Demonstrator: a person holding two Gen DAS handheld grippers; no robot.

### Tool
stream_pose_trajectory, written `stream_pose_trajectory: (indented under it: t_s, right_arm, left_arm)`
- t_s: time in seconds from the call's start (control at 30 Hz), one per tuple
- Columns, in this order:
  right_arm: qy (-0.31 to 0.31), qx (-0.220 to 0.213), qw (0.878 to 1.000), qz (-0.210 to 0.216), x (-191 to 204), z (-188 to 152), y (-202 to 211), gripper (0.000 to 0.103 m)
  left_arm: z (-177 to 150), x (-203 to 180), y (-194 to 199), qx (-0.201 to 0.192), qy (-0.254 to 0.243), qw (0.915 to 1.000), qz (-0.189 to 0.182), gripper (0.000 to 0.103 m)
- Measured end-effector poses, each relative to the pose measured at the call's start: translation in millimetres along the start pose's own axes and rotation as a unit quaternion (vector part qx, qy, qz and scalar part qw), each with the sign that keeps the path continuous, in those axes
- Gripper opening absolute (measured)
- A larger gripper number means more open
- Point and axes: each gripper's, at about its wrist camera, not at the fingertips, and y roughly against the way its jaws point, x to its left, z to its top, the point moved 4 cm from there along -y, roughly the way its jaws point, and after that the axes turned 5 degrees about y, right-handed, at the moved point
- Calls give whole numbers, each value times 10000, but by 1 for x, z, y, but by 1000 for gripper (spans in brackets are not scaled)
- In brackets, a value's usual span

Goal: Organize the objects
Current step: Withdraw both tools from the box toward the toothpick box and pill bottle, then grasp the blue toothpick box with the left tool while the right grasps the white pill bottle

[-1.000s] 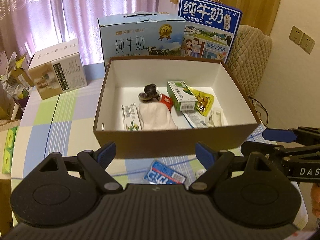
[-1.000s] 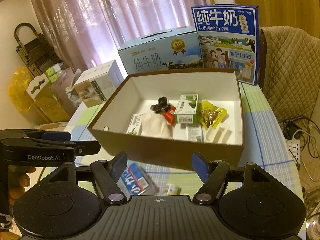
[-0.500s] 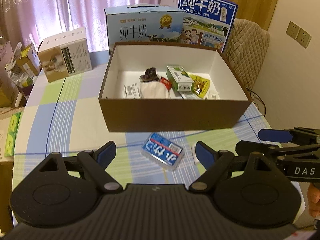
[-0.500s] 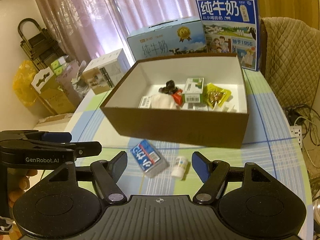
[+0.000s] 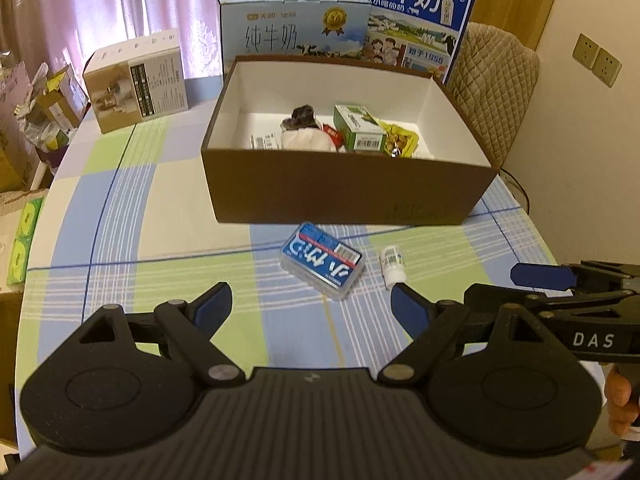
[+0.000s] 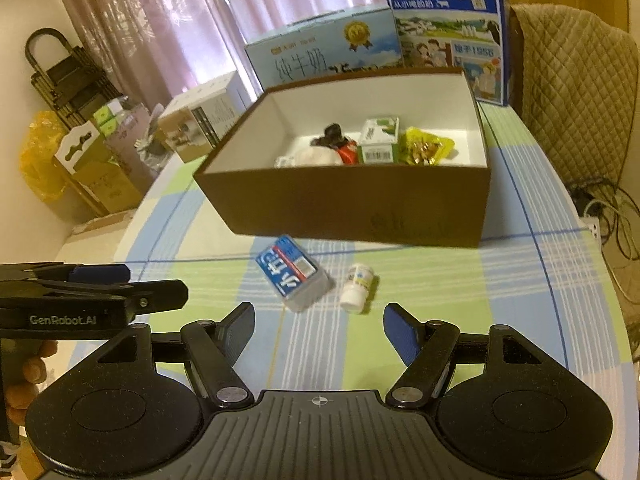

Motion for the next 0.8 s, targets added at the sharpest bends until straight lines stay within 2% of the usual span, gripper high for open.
stream_pose_trajectory:
  t_s: [0.3,0.8]
  right_arm:
    - [-45,170,9998,-70,-6,-12,-9,68]
    - [25,424,9990,-148,-12,-16,-40,68]
  left_arm:
    - [-13,-3,-10,200,-27,9998,15,84]
    - [-16,0,-34,438,-17,9989,140,84]
